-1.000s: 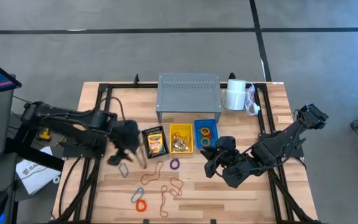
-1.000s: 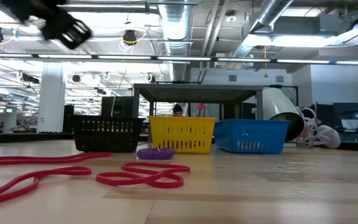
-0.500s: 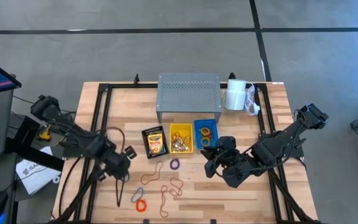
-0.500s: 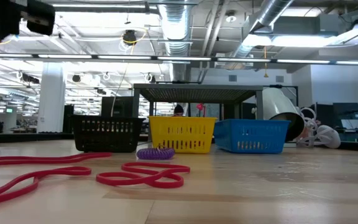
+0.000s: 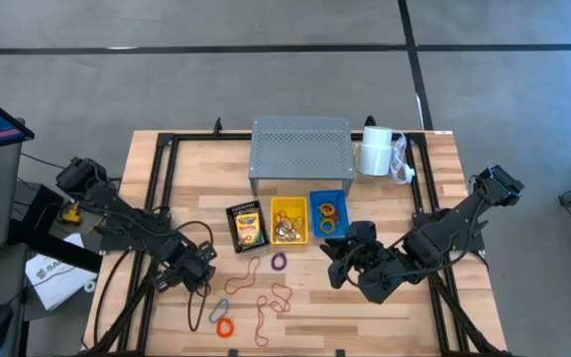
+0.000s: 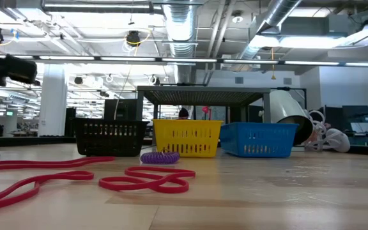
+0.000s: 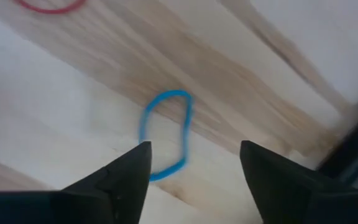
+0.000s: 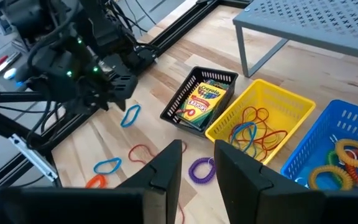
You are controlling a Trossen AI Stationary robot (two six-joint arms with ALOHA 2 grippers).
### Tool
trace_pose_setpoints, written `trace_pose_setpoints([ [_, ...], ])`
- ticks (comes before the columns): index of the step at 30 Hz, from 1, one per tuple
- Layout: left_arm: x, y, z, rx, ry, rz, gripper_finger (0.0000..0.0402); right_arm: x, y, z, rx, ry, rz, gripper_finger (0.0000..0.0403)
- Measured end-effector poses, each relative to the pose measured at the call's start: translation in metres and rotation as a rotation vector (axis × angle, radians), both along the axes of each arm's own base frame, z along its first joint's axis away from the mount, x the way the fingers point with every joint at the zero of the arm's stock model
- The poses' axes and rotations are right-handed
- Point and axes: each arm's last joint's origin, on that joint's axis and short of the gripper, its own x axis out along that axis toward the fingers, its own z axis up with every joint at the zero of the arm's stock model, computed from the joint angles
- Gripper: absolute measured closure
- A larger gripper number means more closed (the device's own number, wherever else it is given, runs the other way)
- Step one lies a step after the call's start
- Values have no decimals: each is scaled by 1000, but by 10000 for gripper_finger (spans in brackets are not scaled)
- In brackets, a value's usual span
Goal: Pick & Place Office Desk Supplies
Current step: Put the blue rubber band into the yellow basket
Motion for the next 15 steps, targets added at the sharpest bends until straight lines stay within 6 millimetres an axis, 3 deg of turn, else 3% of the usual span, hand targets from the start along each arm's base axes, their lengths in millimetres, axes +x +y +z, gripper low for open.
trace_pose_setpoints([
  [7, 6, -2, -8, -25, -114, 14, 149, -2, 4, 0, 22, -12, 2, 310],
  [15, 3, 0, -17, -19, -115, 14, 147, -4, 7, 0, 44, -22, 2, 310],
])
